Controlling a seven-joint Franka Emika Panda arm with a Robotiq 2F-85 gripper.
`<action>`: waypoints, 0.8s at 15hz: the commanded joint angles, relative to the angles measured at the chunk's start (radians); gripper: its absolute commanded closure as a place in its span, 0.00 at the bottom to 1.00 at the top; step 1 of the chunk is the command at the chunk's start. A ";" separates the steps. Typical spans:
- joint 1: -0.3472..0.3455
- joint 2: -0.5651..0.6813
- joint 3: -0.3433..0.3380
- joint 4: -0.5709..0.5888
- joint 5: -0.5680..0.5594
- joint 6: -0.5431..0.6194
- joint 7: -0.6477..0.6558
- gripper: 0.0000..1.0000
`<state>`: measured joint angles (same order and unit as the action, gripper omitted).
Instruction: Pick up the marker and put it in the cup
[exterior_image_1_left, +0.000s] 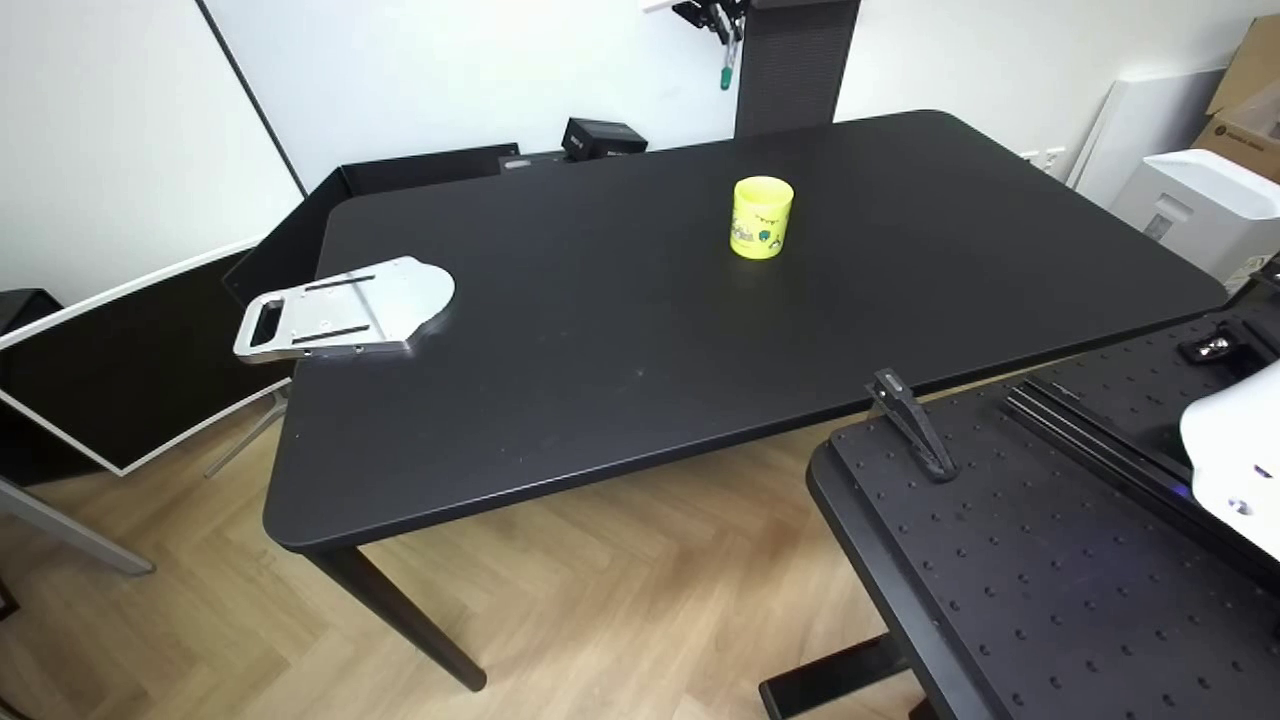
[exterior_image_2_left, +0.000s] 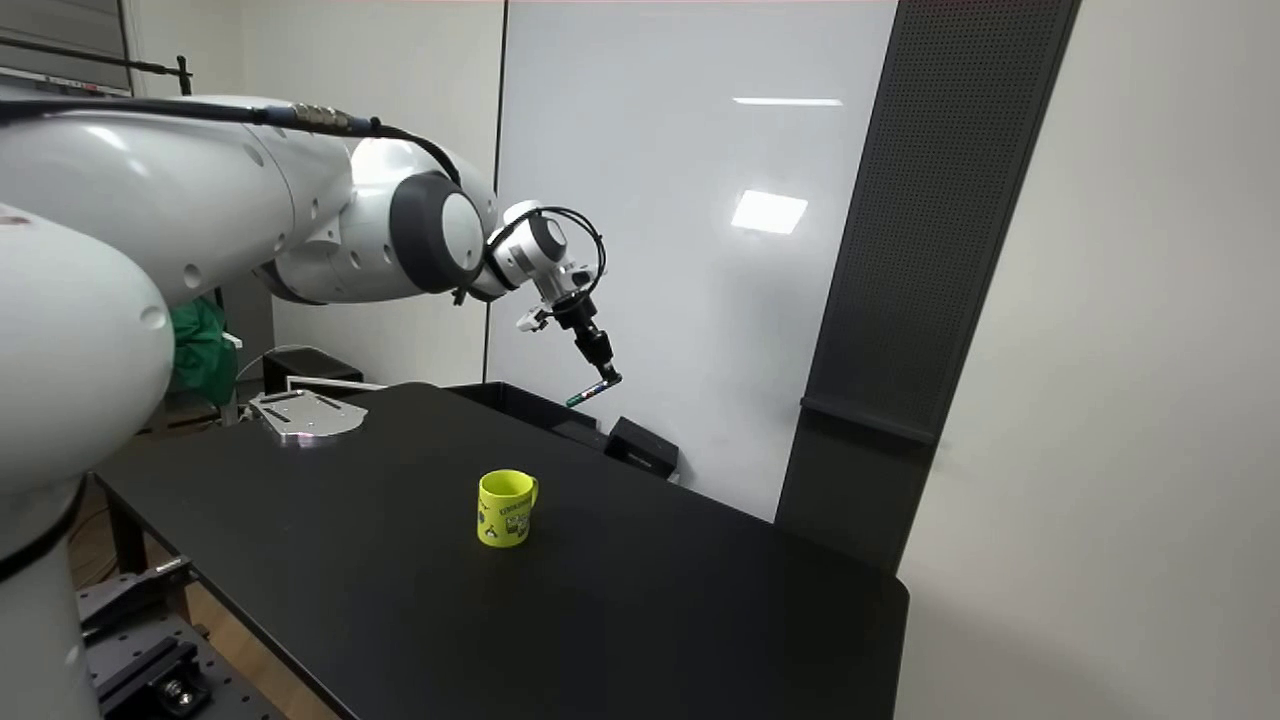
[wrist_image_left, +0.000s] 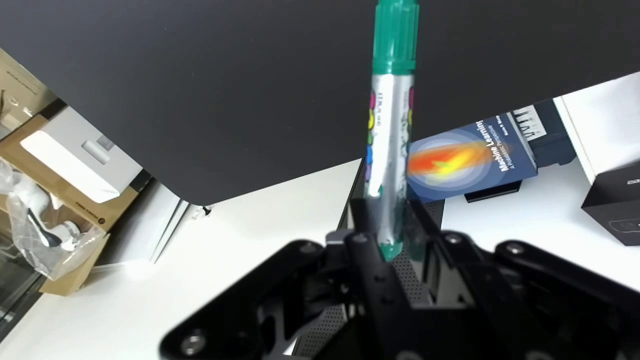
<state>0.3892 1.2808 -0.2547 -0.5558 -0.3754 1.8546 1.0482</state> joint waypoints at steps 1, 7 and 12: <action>0.000 0.000 0.000 0.000 0.000 0.000 0.000 0.78; 0.000 -0.001 0.000 -0.002 0.000 0.000 -0.001 0.78; -0.001 -0.004 0.005 -0.013 0.005 -0.012 -0.006 0.95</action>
<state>0.3892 1.2819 -0.2546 -0.5605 -0.3752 1.8541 1.0473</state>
